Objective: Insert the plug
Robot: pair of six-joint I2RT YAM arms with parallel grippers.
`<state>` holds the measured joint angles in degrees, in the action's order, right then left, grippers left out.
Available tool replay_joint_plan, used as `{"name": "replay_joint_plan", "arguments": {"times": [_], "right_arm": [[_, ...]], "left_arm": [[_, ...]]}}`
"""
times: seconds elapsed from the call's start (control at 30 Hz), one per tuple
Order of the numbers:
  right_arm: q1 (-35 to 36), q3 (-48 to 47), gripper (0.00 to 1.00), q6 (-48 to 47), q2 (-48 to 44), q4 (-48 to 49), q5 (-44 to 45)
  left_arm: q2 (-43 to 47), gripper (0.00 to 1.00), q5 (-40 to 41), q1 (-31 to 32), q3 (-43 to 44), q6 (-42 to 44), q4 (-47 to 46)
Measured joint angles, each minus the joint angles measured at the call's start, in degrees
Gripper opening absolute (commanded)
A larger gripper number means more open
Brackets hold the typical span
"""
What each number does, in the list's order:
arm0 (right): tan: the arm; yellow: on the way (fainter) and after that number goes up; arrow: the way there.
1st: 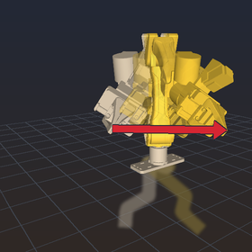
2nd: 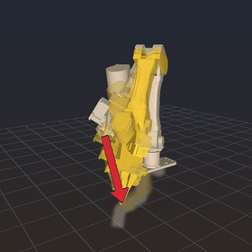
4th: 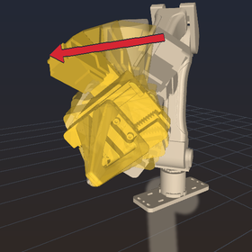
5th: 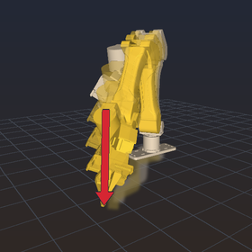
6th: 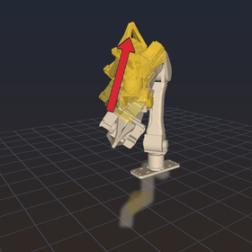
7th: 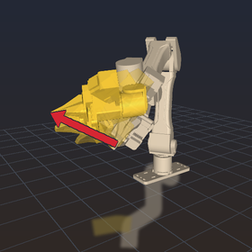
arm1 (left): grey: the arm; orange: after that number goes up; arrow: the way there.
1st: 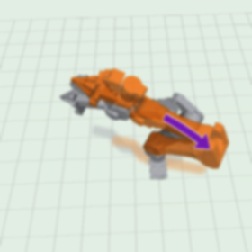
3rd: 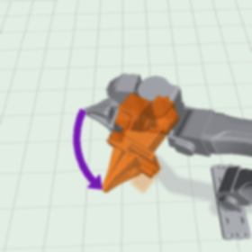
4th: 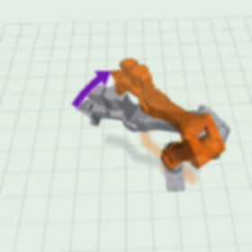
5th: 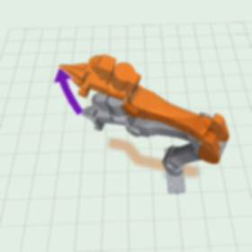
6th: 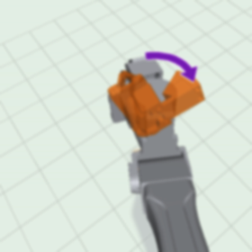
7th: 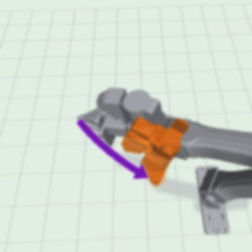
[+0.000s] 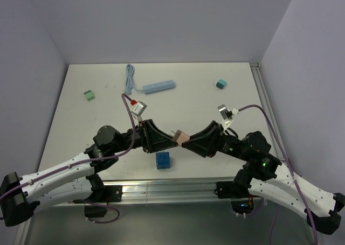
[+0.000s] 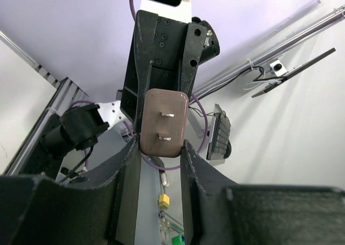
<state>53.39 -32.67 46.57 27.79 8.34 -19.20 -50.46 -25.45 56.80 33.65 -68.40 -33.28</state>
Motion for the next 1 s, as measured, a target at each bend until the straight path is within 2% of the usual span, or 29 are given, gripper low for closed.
{"name": "replay_joint_plan", "arguments": {"times": [0.03,0.07,0.13,0.17,0.2,0.27,0.3,0.4,0.67,0.83,1.0], "right_arm": [[0.00,0.00,0.21,0.44,0.22,0.44,0.00],[0.00,0.00,0.03,0.76,0.44,0.83,0.13],[0.00,-0.02,0.00,1.20,0.59,1.31,0.48],[-0.02,-0.11,0.00,1.36,0.63,1.27,0.63],[0.00,-0.33,0.00,1.53,0.70,0.83,0.87],[0.00,-1.55,0.00,1.57,1.49,-1.64,1.66],[0.00,-2.40,0.00,1.42,2.05,-3.28,2.36],[0.00,-5.75,0.00,0.76,3.69,-9.66,5.16],[0.00,-22.29,0.00,-0.61,14.14,-31.06,10.08],[0.00,-31.19,0.00,-0.63,24.09,-42.80,10.08],[0.00,-35.01,0.00,-0.87,33.18,-53.88,8.70]], "left_arm": [[0.02,0.00,0.13,-0.09,-0.02,0.13,-0.33],[0.02,0.00,0.24,-0.17,-0.02,0.15,-0.66],[0.09,0.03,0.39,-0.35,-0.04,-0.04,-1.01],[0.13,0.10,0.55,-0.39,-0.04,0.00,-0.92],[0.33,0.28,0.87,-0.37,-0.02,0.22,-0.39],[0.87,0.50,2.21,-0.35,0.02,1.09,1.27],[1.38,0.70,3.30,-0.35,0.11,1.95,3.13],[3.52,0.85,7.41,-0.26,0.13,3.98,11.76],[17.62,0.87,24.79,-0.22,0.15,8.31,35.26],[25.55,0.85,34.62,-0.24,1.42,10.95,45.24],[26.75,0.83,41.42,-0.24,4.02,13.68,51.12]]}}
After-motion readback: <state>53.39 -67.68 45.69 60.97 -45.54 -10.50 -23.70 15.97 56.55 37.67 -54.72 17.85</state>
